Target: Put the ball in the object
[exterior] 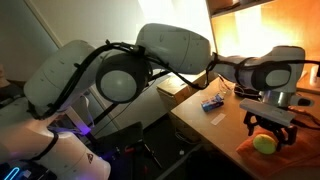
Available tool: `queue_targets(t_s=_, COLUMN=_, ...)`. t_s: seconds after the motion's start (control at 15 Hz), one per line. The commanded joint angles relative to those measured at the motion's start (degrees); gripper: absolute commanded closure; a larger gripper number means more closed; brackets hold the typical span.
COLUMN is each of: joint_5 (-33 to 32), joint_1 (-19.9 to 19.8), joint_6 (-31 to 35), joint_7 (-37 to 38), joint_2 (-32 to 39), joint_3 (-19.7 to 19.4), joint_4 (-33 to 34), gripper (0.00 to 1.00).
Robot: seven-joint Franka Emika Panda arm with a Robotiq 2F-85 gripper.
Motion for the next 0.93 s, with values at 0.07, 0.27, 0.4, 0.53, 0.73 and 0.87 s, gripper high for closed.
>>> queue_targets(t_s=0.07, joint_5=-0.01, joint_1=-0.20, joint_6=0.25, joint_7=-0.09, joint_2=-0.81, joint_3=-0.02, joint_4=-0.48, gripper=0.32)
queue_targets(t_s=0.27, joint_5=-0.22, joint_1=-0.23, joint_6=0.20, joint_7=-0.20, joint_2=-0.83, joint_3=-0.14, joint_4=-0.43, gripper=0.48)
queue_targets(t_s=0.4, joint_5=-0.13, joint_1=-0.34, joint_6=0.32, joint_7=-0.04, joint_2=-0.92, joint_3=-0.12, joint_4=-0.51, gripper=0.58)
queue_targets(t_s=0.53, joint_5=0.00, joint_1=-0.59, joint_6=0.43, joint_7=-0.36, joint_2=-1.24, joint_3=0.03, joint_4=-0.83, gripper=0.58)
queue_targets(t_s=0.73, joint_5=0.29, joint_1=-1.17, joint_6=1.27, joint_7=-0.22, joint_2=-2.96, joint_3=0.17, joint_4=-2.64, gripper=0.58)
queue_targets(t_s=0.87, joint_5=0.70, joint_1=-1.94, joint_6=2.63, joint_7=-0.44, joint_2=-5.02, joint_3=0.57, joint_4=-4.83, gripper=0.58)
